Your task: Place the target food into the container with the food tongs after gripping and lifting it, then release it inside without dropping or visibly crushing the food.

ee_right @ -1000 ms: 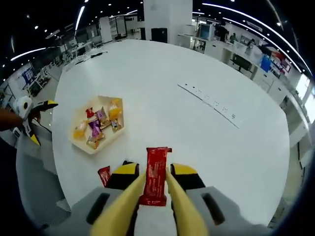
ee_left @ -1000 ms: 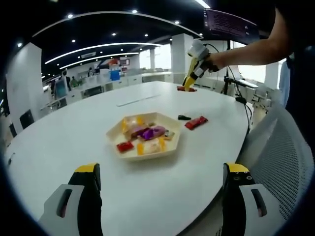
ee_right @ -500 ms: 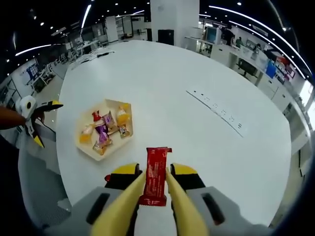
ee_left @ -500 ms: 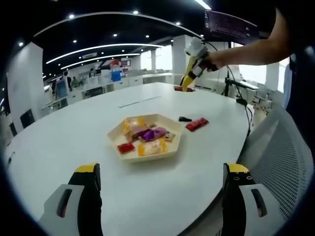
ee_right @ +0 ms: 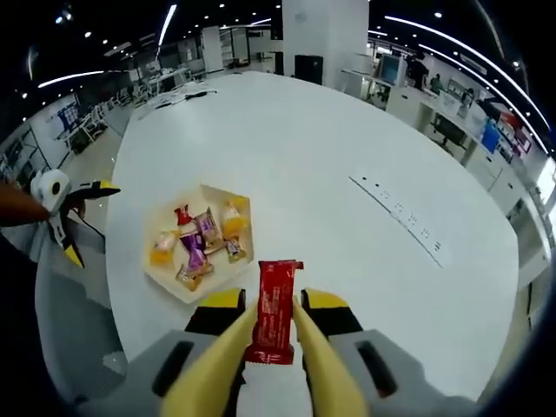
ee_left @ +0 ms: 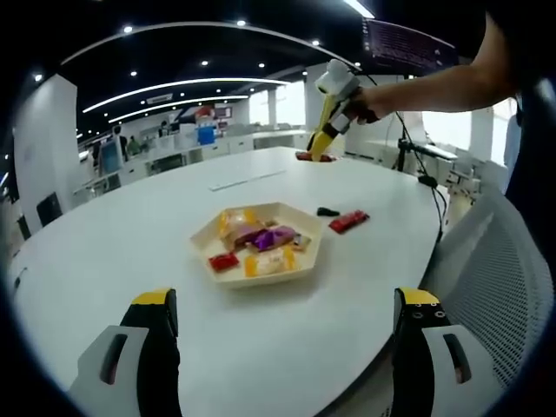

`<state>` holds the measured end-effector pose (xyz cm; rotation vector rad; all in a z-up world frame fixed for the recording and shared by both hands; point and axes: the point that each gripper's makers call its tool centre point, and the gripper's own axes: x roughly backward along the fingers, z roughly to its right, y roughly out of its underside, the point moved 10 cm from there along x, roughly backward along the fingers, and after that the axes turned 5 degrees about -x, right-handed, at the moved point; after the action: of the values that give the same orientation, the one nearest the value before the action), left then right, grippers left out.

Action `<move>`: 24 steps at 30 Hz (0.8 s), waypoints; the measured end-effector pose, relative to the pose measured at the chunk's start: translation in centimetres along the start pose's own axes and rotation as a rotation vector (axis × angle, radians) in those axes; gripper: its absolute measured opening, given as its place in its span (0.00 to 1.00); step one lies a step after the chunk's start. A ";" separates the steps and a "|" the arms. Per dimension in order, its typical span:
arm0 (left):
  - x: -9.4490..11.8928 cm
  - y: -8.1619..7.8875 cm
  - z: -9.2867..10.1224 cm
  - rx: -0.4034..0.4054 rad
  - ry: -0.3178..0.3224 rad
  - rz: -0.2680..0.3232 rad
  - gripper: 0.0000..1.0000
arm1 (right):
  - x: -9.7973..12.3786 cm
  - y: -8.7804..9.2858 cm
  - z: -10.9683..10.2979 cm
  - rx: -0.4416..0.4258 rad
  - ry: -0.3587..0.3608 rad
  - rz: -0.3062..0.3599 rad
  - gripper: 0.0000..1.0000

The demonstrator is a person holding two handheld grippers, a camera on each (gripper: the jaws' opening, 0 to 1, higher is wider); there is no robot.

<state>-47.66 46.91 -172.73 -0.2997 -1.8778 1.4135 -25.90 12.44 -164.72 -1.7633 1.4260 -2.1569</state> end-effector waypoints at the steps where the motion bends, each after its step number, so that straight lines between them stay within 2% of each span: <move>1: 0.0 0.0 0.0 -0.001 0.000 0.000 0.99 | -0.1 -0.3 -0.3 0.006 -0.004 0.001 0.24; 15: 0.0 0.0 -0.1 0.000 -0.005 0.004 0.99 | -1.8 -2.7 -2.9 0.034 -0.061 0.018 0.24; 24: 0.1 -0.1 -0.1 -0.005 -0.013 0.005 0.99 | -3.4 -4.6 -5.5 0.082 -0.106 0.028 0.24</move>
<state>-47.63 47.03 -172.60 -0.2987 -1.8921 1.4180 -26.63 20.29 -164.12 -1.7888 1.3108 -2.0433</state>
